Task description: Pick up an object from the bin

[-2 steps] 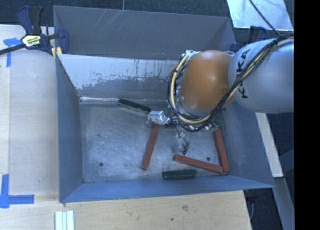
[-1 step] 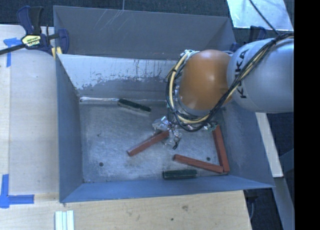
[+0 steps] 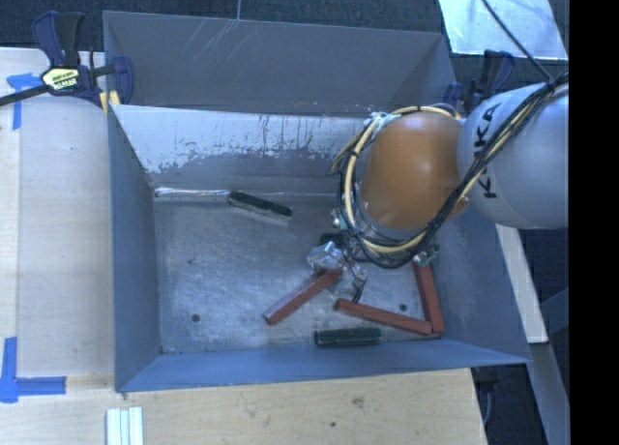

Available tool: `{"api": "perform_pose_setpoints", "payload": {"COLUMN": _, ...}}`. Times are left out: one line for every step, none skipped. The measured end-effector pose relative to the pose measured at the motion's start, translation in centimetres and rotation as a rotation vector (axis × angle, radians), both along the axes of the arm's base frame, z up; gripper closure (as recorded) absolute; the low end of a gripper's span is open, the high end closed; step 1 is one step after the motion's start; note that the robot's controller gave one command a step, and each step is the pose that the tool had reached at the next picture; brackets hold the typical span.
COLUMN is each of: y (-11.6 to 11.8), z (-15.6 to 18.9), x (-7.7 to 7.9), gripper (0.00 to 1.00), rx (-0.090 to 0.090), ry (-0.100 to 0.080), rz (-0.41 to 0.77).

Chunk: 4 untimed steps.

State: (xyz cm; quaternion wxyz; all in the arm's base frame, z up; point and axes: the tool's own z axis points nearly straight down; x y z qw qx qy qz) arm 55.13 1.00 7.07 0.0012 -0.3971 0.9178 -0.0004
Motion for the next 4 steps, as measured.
{"api": "perform_pose_setpoints", "payload": {"y": -2.2, "z": -0.1, "x": -3.2, "gripper": 1.00, "rx": 0.000, "ry": 0.003, "rz": 0.011}}
{"api": "perform_pose_setpoints", "payload": {"y": -2.0, "z": 0.2, "x": -2.6, "gripper": 0.00, "rx": 0.003, "ry": -0.015, "rz": 0.011}}
{"api": "perform_pose_setpoints", "payload": {"y": -2.1, "z": 0.0, "x": -2.9, "gripper": 1.00, "rx": 0.002, "ry": -0.004, "rz": 0.009}}
{"api": "perform_pose_setpoints", "payload": {"y": -2.1, "z": 17.7, "x": -4.5, "gripper": 1.00, "rx": 0.000, "ry": -0.009, "rz": 0.035}}
